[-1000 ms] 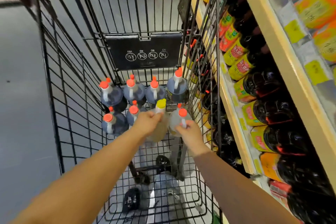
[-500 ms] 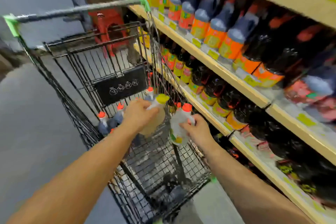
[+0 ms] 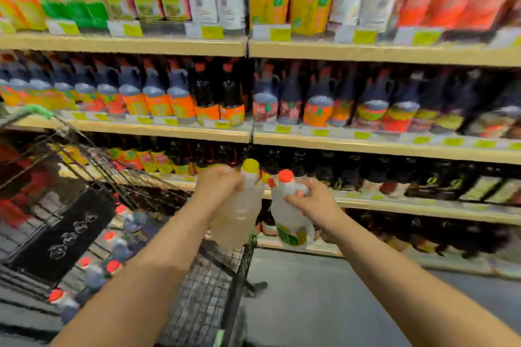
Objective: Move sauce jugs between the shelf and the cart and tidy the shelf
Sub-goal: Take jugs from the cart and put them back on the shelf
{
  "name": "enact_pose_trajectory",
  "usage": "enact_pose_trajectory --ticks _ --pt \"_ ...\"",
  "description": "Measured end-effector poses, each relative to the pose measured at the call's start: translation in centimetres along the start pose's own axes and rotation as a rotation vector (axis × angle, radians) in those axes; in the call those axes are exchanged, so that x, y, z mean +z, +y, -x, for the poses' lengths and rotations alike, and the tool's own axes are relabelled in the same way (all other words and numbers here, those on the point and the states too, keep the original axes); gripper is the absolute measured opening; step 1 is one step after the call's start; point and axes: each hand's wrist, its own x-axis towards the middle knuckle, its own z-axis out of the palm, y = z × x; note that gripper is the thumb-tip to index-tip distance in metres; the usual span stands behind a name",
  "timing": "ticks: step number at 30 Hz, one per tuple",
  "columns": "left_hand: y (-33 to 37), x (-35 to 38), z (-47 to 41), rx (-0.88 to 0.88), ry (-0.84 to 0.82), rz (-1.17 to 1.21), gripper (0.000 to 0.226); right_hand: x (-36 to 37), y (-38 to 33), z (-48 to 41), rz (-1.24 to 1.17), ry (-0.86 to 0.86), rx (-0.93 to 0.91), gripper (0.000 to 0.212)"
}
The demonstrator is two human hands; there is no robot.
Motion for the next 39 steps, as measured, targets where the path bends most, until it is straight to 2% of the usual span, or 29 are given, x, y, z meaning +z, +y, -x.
enact_pose_trajectory --ticks 3,5,10,11,13,16,21,25,29,34,39 --pt "3.4 5.5 0.3 0.103 -0.118 -0.06 0.013 -5.9 2.5 2.5 0.021 0.162 0.043 0.031" --pt "5.9 9.6 1.0 0.137 -0.19 -0.097 0.012 -9.8 4.6 4.0 0.016 0.214 0.11 0.026" --pt "11.5 20.8 3.2 0.213 -0.337 -0.086 0.018 -19.9 10.2 8.0 0.073 0.355 0.171 0.031" --pt "12.5 23.3 3.7 0.206 -0.364 -0.069 0.02 -22.1 11.4 8.8 0.061 0.38 0.197 0.032" --pt "14.4 27.6 4.9 0.172 -0.408 -0.039 0.023 -25.8 14.1 10.0 0.089 0.415 0.217 0.017" --pt "17.2 35.1 6.7 0.231 -0.459 -0.016 0.022 -32.4 19.1 11.6 0.106 0.454 0.249 0.041" --pt "22.1 45.5 8.8 0.133 -0.549 0.056 0.019 -41.8 24.6 13.8 0.108 0.535 0.298 0.04" --pt "26.0 52.0 10.6 0.22 -0.666 -0.011 0.022 -48.3 28.1 14.0 0.118 0.62 0.326 0.032" --pt "28.5 58.7 9.9 0.241 -0.703 -0.008 0.037 -54.1 31.2 13.2 0.082 0.703 0.372 0.031" --pt "32.2 67.1 8.4 0.213 -0.761 0.0 0.017 -60.5 35.2 11.0 0.092 0.752 0.4 0.03" --pt "37.2 75.2 6.0 0.19 -0.746 0.046 0.017 -67.9 38.4 8.5 0.113 0.732 0.396 0.033"
